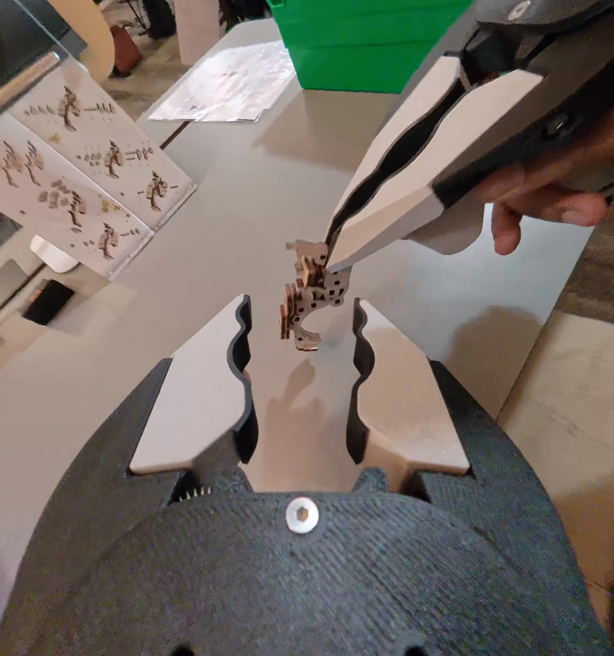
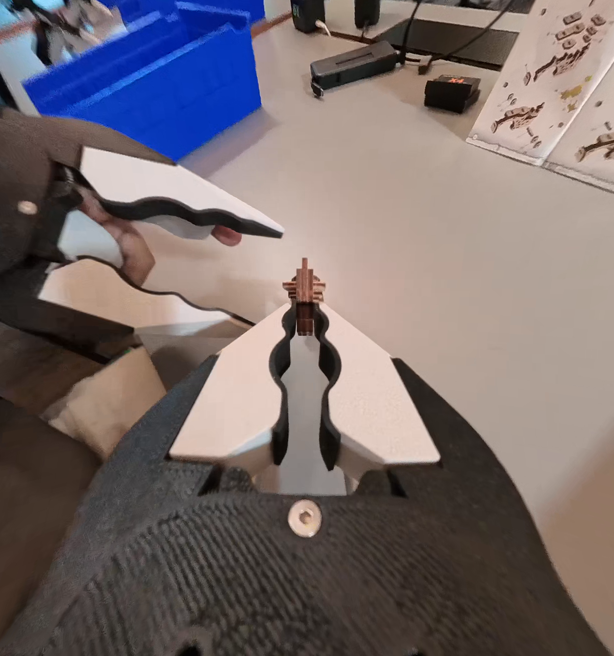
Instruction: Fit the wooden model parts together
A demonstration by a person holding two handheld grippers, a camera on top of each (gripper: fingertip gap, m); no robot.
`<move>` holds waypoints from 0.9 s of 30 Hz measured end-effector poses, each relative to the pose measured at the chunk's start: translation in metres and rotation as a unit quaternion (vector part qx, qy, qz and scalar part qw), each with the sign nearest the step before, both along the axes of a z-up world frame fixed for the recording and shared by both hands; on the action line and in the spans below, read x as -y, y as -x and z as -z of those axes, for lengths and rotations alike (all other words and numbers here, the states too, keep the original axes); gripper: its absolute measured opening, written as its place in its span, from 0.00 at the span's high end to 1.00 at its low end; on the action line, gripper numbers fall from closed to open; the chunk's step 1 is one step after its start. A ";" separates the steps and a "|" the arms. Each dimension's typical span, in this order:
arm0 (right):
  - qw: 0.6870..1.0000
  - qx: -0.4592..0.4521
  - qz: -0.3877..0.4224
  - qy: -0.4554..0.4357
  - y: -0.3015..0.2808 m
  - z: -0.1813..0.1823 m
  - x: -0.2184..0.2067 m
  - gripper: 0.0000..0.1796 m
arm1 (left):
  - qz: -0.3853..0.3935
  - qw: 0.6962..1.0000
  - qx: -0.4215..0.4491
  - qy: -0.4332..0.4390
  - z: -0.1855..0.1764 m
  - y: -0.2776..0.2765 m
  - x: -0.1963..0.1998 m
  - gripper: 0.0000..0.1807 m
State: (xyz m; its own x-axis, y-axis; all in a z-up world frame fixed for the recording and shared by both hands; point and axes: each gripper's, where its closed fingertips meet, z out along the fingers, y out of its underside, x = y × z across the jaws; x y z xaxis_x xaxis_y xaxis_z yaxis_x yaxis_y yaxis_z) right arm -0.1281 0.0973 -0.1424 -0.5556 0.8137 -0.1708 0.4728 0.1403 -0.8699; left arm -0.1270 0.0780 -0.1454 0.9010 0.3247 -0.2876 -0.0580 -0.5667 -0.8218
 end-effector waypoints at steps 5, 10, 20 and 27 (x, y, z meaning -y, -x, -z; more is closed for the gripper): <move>0.991 -0.003 -0.009 0.130 0.002 -0.016 -0.013 0.96 | -0.007 0.986 0.138 -0.097 0.006 0.013 0.013 0.67; 0.983 -0.045 -0.046 0.175 -0.003 -0.036 -0.013 0.96 | 0.033 0.937 0.283 -0.202 -0.007 0.010 0.012 0.67; 0.948 -0.036 -0.136 0.285 -0.023 -0.054 0.003 0.96 | 0.143 0.877 0.366 -0.278 -0.032 -0.016 0.016 0.81; 0.940 -0.029 -0.154 0.304 -0.027 -0.055 0.003 0.96 | 0.159 0.865 0.369 -0.300 -0.041 -0.021 0.015 0.91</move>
State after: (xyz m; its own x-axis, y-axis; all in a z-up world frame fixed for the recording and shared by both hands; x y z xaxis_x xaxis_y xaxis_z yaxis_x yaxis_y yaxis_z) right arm -0.1010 0.0940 -0.0871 -0.7712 0.3742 -0.5150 0.4410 -0.2694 -0.8561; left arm -0.1062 0.0628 -0.1045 0.8384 -0.0814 0.5390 0.5339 -0.0770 -0.8420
